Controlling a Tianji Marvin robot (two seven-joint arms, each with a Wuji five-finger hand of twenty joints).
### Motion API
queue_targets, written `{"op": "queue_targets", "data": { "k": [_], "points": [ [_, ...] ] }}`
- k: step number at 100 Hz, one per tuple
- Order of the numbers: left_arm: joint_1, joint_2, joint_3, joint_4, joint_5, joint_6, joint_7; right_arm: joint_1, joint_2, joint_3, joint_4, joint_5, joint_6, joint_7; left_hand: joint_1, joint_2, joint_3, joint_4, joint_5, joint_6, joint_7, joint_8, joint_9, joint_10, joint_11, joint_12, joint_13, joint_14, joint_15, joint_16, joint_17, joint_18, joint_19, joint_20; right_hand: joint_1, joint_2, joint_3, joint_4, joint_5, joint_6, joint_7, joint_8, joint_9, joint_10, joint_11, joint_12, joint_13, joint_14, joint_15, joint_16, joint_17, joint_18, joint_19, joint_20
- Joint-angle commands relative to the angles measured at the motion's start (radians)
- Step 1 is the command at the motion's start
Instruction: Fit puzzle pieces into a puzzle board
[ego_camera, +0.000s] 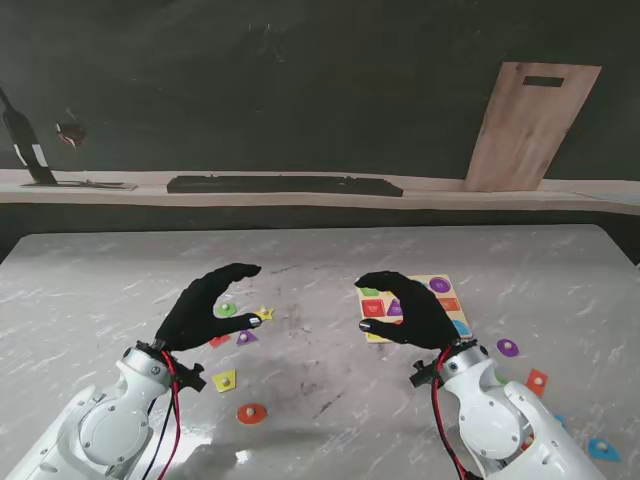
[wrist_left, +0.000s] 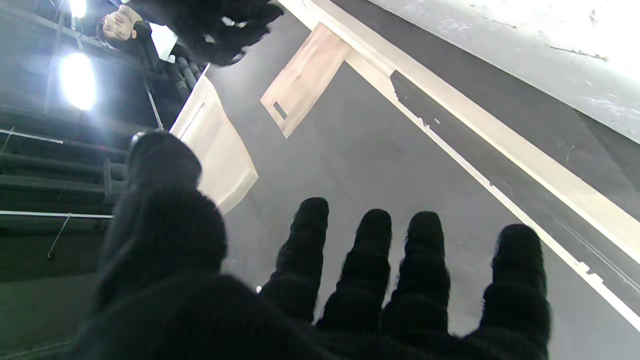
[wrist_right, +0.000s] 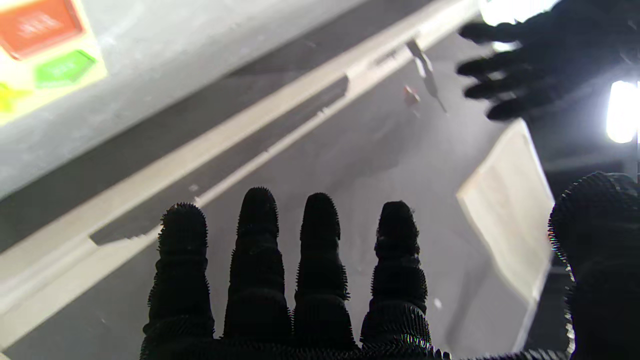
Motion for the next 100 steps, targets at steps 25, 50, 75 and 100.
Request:
{"op": "queue_targets", "data": {
  "k": [25, 50, 75, 100],
  "points": [
    [-0.008, 0.003, 0.013, -0.007, -0.029, 0.024, -0.059, 0.072, 0.072, -0.007, -0.004, -0.203, 0.13, 0.257, 0.025, 0.027, -0.033, 0.019, 0.021, -0.022, -0.009, 0.003, 0.016, -0.013, -0.007, 0.011, 0.015, -0.022, -0.01, 0.026, 0.001, -0.189, -0.009, 0.026, 0.064, -0.071, 0.017, 0.033, -0.083, 0.002, -0.059, -0.004, -0.067, 0.01, -0.04, -0.018, -0.034, 0.001, -0.048, -0.017, -0.002, 0.045, -0.027, -0.02],
    [-0.008, 0.001, 0.01, -0.007, -0.026, 0.018, -0.049, 0.214, 0.109, -0.093, 0.091, -0.37, 0.217, 0.386, 0.029, 0.029, -0.035, 0.018, 0.026, -0.023, -0.007, 0.004, 0.028, -0.012, -0.003, 0.013, 0.019, -0.02, -0.006, 0.028, 0.002, -0.187, -0.006, 0.027, 0.141, -0.147, 0.031, 0.054, -0.193, -0.027, -0.232, -0.092, -0.259, 0.02, -0.123, -0.067, -0.249, 0.019, -0.16, -0.155, -0.103, 0.024, -0.154, -0.194],
    [-0.002, 0.0, 0.006, -0.014, -0.025, 0.025, -0.044, 0.344, 0.105, -0.234, 0.234, -0.427, 0.356, 0.332, 0.031, 0.038, -0.036, 0.018, 0.031, -0.021, -0.007, 0.005, 0.037, -0.008, -0.001, 0.014, 0.023, -0.018, -0.002, 0.029, 0.002, -0.186, -0.001, 0.028, 0.079, -0.098, 0.019, 0.042, -0.196, 0.0, -0.316, -0.085, -0.29, 0.04, -0.153, -0.086, -0.311, 0.022, -0.118, -0.182, -0.149, 0.016, -0.147, -0.26],
    [-0.007, 0.0, 0.013, -0.013, -0.056, 0.031, -0.06, 0.458, 0.087, -0.391, 0.395, -0.406, 0.45, 0.214, 0.034, 0.049, -0.038, 0.017, 0.035, -0.017, -0.008, 0.004, 0.046, -0.005, 0.002, 0.017, 0.029, -0.015, 0.004, 0.031, 0.011, -0.191, 0.014, 0.033, 0.089, -0.108, 0.022, 0.042, -0.194, -0.006, -0.322, -0.061, -0.291, 0.051, -0.172, -0.095, -0.326, 0.023, -0.09, -0.18, -0.168, 0.029, -0.12, -0.261]
  ]
}}
